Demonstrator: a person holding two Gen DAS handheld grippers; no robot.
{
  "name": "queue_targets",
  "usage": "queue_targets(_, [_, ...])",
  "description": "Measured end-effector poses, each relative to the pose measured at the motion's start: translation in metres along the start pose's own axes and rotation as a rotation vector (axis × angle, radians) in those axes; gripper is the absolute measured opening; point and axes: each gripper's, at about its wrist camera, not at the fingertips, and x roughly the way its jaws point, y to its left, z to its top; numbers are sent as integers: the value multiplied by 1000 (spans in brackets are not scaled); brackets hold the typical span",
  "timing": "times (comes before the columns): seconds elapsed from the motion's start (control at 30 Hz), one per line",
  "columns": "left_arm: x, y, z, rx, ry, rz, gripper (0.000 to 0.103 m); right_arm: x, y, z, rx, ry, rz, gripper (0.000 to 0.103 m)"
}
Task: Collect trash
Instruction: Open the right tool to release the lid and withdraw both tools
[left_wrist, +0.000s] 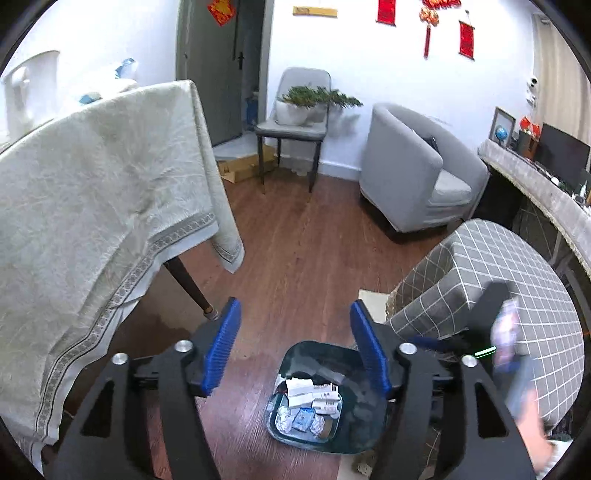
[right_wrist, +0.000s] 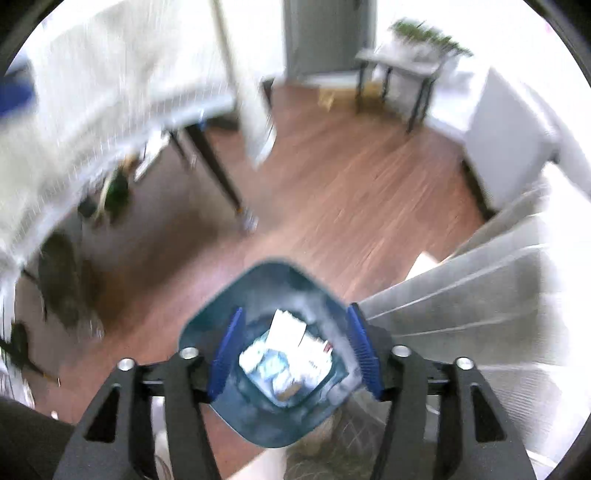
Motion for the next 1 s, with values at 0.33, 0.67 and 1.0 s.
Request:
queue_targets(0.33, [-58,-31,-35,1,-65,-18,94,-126,-34,-11,43,-203,-125,83])
queue_targets(0.67, [-105,-63,-62,60,-130,99,96,-219,-73,-74,148,-309,-224,97])
queue_targets(1.0, [-150,-76,-101,73,-179,107,97,-285,-86,-150,203,-425,-305,99])
